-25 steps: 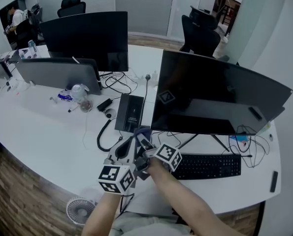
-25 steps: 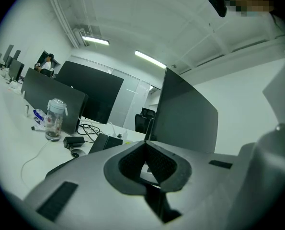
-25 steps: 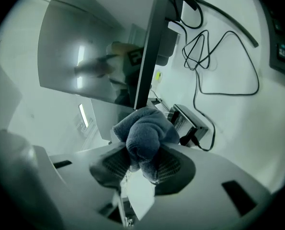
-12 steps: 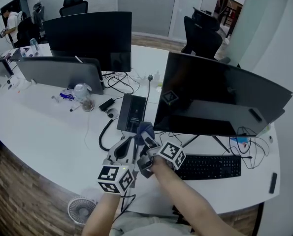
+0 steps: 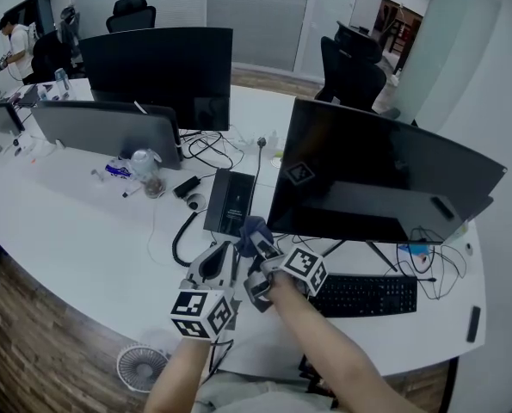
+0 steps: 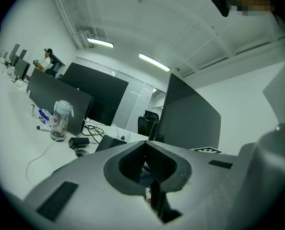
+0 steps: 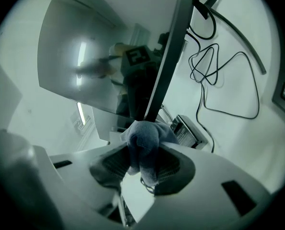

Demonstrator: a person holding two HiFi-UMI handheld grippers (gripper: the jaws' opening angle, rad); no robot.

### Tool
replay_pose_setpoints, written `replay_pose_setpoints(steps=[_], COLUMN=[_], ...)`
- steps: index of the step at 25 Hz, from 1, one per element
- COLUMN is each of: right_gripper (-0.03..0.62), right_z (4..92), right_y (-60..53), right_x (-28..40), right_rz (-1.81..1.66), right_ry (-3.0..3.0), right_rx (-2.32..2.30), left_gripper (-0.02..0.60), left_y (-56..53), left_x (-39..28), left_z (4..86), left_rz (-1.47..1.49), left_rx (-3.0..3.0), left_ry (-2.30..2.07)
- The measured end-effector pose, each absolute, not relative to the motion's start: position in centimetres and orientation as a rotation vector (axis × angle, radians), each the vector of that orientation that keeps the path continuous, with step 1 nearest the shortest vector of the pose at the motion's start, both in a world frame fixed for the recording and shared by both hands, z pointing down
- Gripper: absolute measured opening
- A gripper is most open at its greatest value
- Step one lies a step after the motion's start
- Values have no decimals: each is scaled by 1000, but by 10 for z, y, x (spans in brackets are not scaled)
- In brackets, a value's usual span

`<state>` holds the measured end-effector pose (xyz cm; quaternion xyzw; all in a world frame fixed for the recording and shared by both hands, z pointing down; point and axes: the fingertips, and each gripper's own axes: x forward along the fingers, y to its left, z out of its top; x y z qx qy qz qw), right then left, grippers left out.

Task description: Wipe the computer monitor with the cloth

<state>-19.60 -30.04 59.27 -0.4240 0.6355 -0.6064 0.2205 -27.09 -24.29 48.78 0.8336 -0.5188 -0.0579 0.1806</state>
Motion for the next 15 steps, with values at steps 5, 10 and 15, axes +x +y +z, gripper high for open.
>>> replay_pose_setpoints(steps=[5,10,15], right_gripper=[126,126,126], right_z=[588,578,564], right_y=[-302,-304,-307], right_x=[-194,-193,-192], right_rz=[-1687,-1678,-1658], right_ry=[1757,1769,1790], right_rx=[-1163,-1150,-1139], left_gripper=[8,8,8], left_y=[-241,-239,-237], left_x=[-274,-273,-273], left_z=[484,482,477], left_rz=[-176,-178,-179], left_rx=[2355,2354,2361], left_ry=[-1467,-1465,-1467])
